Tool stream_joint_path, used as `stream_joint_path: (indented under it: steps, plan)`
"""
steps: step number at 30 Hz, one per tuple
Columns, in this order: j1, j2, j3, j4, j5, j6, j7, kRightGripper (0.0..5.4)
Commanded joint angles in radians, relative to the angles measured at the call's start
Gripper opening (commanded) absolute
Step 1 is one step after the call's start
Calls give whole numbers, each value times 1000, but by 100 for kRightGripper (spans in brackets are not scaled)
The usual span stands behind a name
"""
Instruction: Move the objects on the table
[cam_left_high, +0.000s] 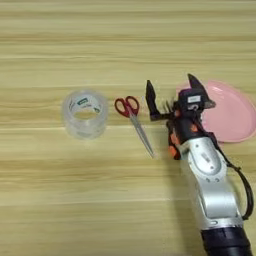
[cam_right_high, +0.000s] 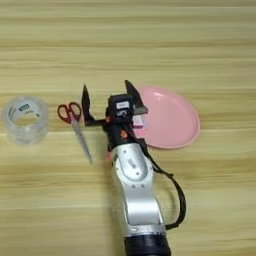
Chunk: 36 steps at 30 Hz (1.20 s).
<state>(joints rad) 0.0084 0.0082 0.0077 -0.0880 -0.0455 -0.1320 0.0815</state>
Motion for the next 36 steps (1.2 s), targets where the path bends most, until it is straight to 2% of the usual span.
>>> stream_joint_path:
  steps: [1,9,19,28,36]
  plan:
    - [25,-13,-32,-81,23,-6,-19,538]
    - [180,-32,-56,-211,64,160,2,538]
    - [301,-39,-22,-233,70,177,27,538]
    - [339,-44,-28,-225,76,200,29,538]
    - [331,-39,-45,-208,97,243,24,538]
